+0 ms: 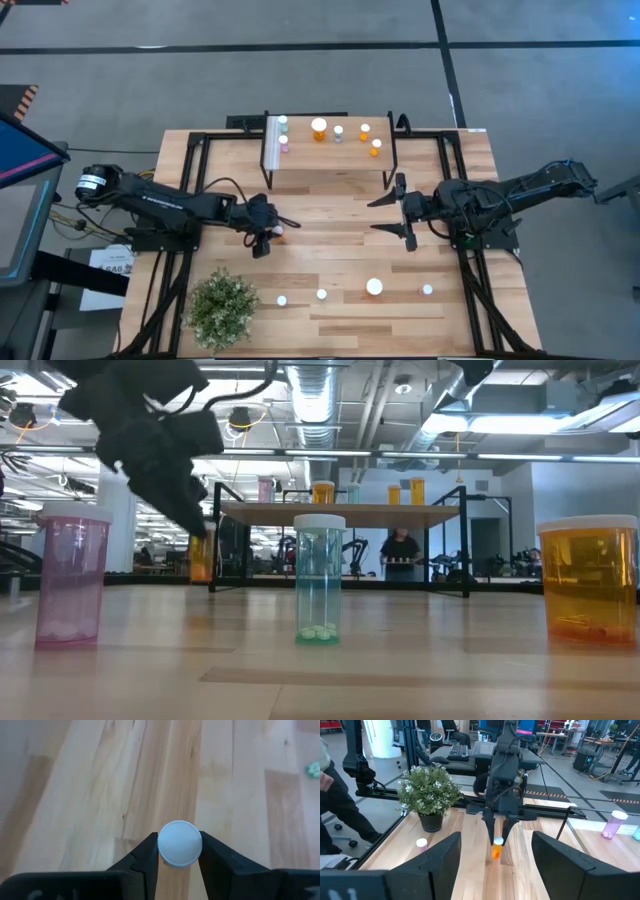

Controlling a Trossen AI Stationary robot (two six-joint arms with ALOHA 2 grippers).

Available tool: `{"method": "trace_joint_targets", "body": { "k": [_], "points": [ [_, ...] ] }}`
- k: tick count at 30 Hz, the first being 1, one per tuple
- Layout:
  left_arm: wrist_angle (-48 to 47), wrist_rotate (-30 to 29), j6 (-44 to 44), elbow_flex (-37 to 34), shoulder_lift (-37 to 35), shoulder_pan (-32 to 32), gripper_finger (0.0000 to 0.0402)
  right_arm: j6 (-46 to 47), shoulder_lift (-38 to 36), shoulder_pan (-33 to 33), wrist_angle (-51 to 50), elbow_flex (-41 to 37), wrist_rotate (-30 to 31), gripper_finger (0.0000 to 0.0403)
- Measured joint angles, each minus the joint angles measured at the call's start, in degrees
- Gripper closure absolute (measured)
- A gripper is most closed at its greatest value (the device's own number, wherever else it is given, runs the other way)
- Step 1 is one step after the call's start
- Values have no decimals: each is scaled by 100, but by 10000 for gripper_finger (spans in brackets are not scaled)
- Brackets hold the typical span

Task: Pick and place medicine bottles onto shelf by color
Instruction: Put the small orange pill bottle on the shelf

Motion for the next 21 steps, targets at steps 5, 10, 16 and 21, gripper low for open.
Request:
{"method": "trace_joint_targets", "body": {
  "k": [5, 10, 16, 21],
  "points": [
    [-505, -35, 218, 546, 0, 143, 304, 0, 0, 0, -3, 2, -2, 137],
    [-966, -40, 545, 1235, 0, 474, 304, -2, 0, 0, -9, 2, -4, 137],
    [-1459, -128, 942, 2282, 43, 1225, 304, -28, 0, 0, 4, 2, -4, 137],
    [-1781, 42, 1299, 3067, 44, 1849, 296, -20, 0, 0, 2, 2, -4, 137]
  ]
}}
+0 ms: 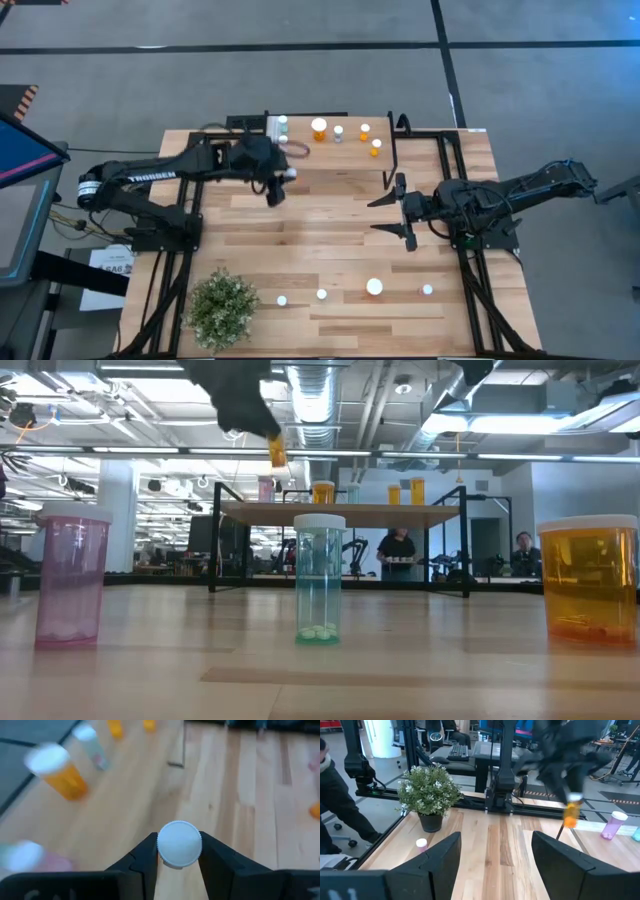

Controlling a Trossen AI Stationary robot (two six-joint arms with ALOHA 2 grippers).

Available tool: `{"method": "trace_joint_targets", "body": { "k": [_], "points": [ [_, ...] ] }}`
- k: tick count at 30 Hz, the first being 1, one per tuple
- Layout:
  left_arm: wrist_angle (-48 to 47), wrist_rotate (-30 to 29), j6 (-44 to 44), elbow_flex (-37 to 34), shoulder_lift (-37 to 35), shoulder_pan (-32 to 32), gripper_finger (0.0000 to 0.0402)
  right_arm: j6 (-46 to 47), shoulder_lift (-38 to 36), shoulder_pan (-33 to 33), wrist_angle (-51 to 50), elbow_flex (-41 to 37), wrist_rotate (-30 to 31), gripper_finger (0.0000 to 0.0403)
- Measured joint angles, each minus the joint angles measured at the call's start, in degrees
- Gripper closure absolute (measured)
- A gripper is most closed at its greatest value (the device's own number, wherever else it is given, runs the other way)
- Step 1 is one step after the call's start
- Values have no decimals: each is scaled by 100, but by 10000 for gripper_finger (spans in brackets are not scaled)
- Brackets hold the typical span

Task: Pick and place medicine bottles onto shelf by color
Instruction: Put the small orange pill bottle on the shelf

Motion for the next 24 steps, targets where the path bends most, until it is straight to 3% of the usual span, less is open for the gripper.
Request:
{"method": "trace_joint_targets", "body": {
  "k": [6, 14, 24],
  "points": [
    [-290, 222, 182, 749, 280, 570, 285, -22, 0, -28, -2, 0, 0, 137],
    [-940, 309, 492, 1792, 1404, 909, 284, -23, -2, -33, -12, 2, 2, 137],
    [-1056, 320, 510, 2080, 2146, 1320, 284, -23, -2, -33, -33, 2, 2, 137]
  ]
}}
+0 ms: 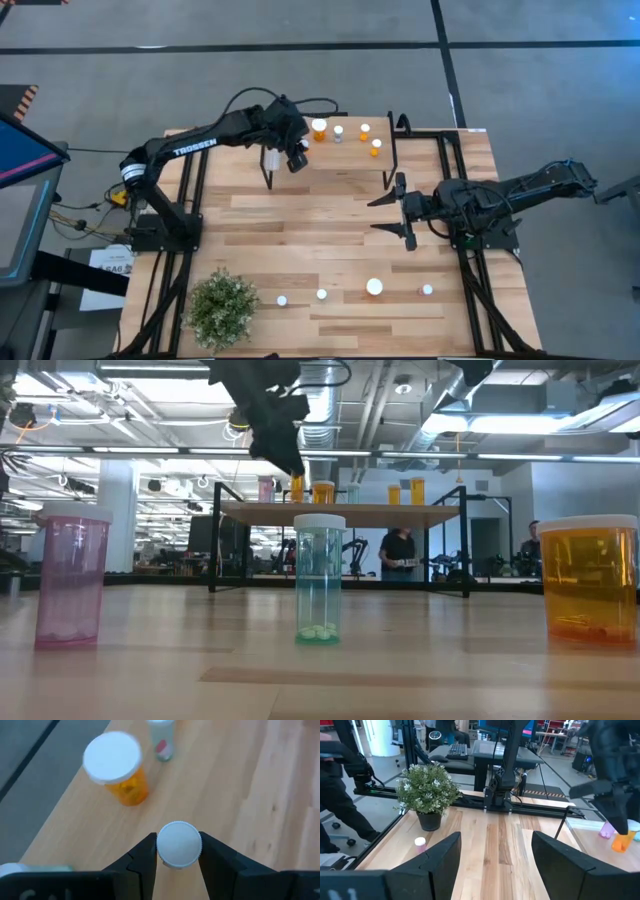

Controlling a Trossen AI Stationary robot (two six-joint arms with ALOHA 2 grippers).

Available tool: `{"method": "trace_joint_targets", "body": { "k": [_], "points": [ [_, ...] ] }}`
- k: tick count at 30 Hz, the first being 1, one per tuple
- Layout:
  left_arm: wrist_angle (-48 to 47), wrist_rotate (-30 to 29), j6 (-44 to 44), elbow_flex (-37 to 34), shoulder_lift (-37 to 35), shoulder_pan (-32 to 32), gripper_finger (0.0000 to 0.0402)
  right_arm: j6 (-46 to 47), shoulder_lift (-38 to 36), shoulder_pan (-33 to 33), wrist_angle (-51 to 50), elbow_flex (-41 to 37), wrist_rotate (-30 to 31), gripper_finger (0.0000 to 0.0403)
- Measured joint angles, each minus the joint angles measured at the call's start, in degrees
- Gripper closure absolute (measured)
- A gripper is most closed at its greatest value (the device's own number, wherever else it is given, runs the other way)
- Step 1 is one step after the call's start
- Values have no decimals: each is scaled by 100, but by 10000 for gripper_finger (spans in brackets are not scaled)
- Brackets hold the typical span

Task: Pick and place medicine bottles onto shelf by color
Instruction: Put the small orange pill bottle on the shelf

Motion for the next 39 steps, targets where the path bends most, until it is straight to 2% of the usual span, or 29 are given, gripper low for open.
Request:
{"method": "trace_joint_targets", "body": {
  "k": [27, 39],
  "points": [
    [-120, 11, -103, -131, 9, 194, 282, 2, 0, 0, 4, 0, 2, 137],
    [-126, 7, -107, -131, -11, 190, 220, 4, 0, 0, 4, 0, 2, 137]
  ]
}}
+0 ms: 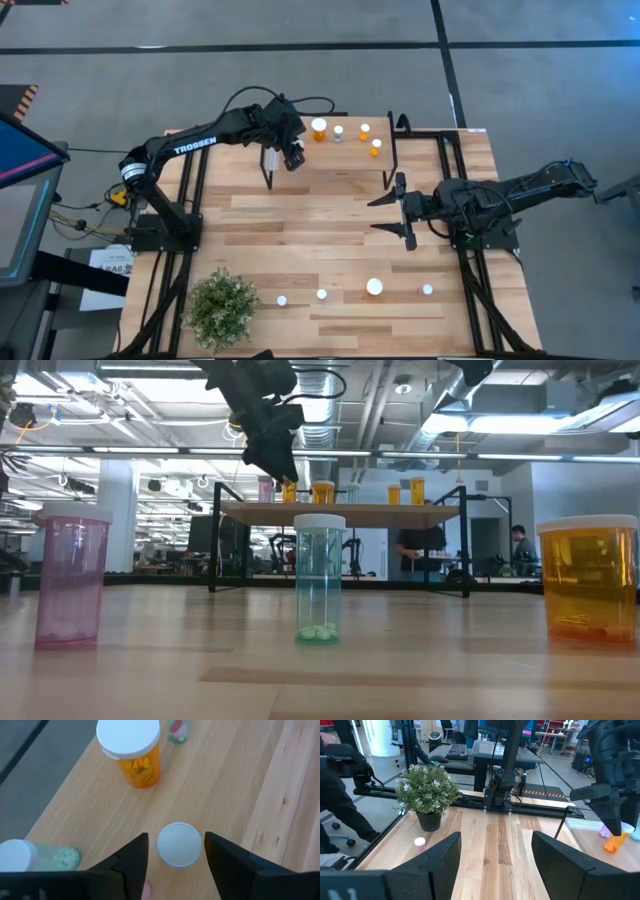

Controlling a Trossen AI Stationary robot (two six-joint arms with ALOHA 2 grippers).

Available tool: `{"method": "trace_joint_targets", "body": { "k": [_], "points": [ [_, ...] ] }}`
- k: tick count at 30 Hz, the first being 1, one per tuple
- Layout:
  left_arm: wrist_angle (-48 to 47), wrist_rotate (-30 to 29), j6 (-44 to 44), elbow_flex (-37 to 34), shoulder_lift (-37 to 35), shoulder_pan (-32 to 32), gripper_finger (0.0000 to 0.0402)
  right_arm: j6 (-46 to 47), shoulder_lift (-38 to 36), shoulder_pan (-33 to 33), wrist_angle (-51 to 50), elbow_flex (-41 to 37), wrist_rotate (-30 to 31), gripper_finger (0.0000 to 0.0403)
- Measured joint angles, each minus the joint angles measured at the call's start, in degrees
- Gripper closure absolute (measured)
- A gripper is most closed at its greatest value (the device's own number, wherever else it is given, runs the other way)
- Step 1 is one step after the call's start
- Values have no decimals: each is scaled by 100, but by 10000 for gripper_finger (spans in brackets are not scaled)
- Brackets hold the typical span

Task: Pick and place medicine bottles onto shelf by color
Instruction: Put the small orange pill bottle on the shelf, then put the pink pill bottle on the shelf

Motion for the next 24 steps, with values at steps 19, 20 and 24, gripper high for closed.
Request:
{"method": "trace_joint_targets", "body": {
  "k": [19, 20, 24],
  "points": [
    [146, -50, -222, -449, -2248, -1089, 205, -95, 0, -8, 2, 0, 3, 137],
    [278, -49, -253, -651, -2408, -1278, 205, -87, 0, -7, 1, 0, 3, 137],
    [964, -50, -502, -1632, -3053, -2131, 205, -9, 0, -7, -9, 0, 2, 137]
  ]
}}
